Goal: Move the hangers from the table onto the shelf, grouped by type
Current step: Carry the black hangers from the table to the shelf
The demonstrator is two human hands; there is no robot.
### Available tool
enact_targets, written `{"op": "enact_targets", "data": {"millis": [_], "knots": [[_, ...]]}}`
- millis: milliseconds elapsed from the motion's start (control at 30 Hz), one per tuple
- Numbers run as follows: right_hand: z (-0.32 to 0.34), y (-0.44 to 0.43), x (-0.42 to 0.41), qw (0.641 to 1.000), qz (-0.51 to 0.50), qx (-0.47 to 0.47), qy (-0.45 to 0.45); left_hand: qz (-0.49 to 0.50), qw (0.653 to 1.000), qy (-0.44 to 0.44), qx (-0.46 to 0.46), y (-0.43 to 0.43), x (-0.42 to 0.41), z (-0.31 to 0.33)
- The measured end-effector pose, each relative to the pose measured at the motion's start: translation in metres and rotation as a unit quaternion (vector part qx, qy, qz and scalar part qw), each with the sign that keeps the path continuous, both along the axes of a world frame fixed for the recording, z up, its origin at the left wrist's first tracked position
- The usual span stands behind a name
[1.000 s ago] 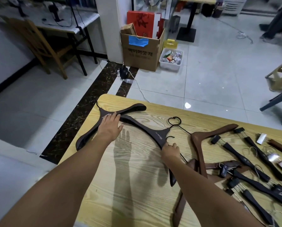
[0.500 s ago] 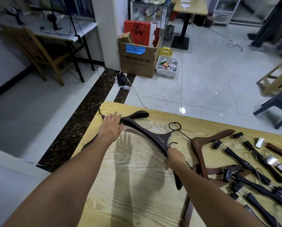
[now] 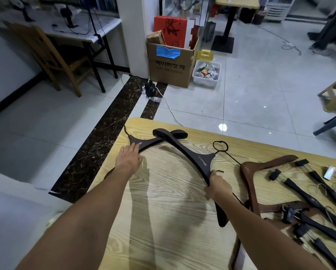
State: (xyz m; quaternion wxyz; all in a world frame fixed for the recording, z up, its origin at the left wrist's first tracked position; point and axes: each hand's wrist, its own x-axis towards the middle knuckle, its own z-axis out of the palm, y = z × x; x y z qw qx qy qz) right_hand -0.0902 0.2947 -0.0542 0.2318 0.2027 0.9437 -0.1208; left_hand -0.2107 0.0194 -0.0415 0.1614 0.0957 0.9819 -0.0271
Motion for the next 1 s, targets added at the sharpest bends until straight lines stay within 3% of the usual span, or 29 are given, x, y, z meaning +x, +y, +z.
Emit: {"op": "enact_targets", "data": {"millis": [567, 733, 1000], "knots": [[-0.034, -0.012, 0.000, 0.998, -0.034, 0.016, 0.046, 0.091, 0.995, -0.017, -0.035, -0.026, -0.022, -0.062], [-0.029, -0.010, -0.002, 0.999, -0.036, 0.007, 0.034, 0.117, 0.992, -0.040, 0.009, -0.019, -0.024, -0.060], [-0.004, -0.008, -0.005, 0.989, -0.091, -0.091, 0.075, 0.111, 0.992, -0.056, -0.009, -0.018, -0.021, -0.042]]}}
